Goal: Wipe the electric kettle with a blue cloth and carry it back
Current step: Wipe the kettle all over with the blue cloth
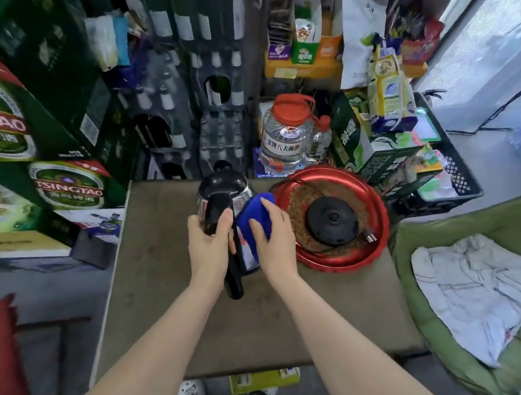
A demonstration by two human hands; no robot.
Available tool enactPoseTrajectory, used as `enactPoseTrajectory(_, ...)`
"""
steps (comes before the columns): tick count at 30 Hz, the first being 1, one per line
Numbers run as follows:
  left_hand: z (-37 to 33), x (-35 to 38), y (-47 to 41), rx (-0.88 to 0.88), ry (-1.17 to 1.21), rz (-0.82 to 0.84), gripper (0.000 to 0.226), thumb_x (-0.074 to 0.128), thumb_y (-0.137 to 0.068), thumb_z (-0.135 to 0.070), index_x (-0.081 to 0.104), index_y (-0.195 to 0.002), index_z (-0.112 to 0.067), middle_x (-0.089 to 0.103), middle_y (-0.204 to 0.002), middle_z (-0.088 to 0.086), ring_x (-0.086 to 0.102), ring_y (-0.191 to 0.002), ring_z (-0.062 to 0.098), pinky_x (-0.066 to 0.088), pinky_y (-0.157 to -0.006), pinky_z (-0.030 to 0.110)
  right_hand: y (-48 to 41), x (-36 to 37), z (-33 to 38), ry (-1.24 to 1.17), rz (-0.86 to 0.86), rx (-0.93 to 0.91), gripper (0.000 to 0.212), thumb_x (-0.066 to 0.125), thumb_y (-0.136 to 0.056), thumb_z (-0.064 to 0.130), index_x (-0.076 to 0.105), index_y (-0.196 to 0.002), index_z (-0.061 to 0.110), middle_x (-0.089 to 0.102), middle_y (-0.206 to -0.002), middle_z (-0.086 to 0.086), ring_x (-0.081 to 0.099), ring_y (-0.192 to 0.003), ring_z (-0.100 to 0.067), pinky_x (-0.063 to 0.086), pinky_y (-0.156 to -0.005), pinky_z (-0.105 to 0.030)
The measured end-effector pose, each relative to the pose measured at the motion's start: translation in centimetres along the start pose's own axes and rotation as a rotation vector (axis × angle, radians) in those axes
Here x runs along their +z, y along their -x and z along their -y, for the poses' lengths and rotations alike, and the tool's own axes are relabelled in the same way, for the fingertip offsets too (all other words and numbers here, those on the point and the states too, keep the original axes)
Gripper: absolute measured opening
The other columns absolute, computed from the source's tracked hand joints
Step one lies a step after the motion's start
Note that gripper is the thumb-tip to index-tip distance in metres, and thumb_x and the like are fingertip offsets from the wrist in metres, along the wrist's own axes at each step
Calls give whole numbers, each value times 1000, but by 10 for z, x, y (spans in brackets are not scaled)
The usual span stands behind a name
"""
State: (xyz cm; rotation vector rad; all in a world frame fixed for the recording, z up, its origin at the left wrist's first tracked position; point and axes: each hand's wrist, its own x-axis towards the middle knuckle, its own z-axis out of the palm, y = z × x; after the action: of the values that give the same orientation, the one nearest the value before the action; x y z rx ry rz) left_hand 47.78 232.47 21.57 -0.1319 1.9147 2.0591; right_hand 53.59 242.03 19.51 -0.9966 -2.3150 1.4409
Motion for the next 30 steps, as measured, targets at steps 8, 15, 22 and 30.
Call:
enactPoseTrajectory(8, 48, 2, -4, -116, -57, 91, 23, 63, -95, -24, 43, -101, -17, 61, -92, -1, 60, -81, 7, 47, -74, 22, -11, -36, -29, -109, 102, 208, 51, 58, -103, 17, 43, -152, 23, 47, -155, 5, 44, -143, -16, 36, -118, -35)
enactPoseTrajectory(15, 45, -7, 12, -276, -361, 267, 41, 60, -95, -37, 40, -124, -15, 55, -114, -2, 54, -104, 13, 44, -77, 23, 3, -50, -14, -339, 125, 287, 53, 56, -98, 3, 52, -133, 42, 53, -142, -4, 57, -127, -25, 54, -104, -46)
enactPoseTrajectory(22, 10, -33, 36, -187, -254, 186, 35, 52, -95, -53, 68, -102, -23, 71, -100, -2, 68, -90, 15, 50, -73, 22, 38, -31, 12, -413, 141, 210, 38, 70, -94, 9, 55, -118, 34, 64, -125, -12, 66, -114, -34, 59, -91, -49)
enactPoseTrajectory(30, 7, -93, 27, -265, 78, 6, 11, 68, -91, -19, 64, -97, -29, 72, -99, -3, 70, -85, 14, 56, -69, 29, 48, 6, 15, -7, -130, 202, 38, 72, -93, 41, 58, -122, 21, 68, -114, 0, 64, -105, -18, 47, -88, -32)
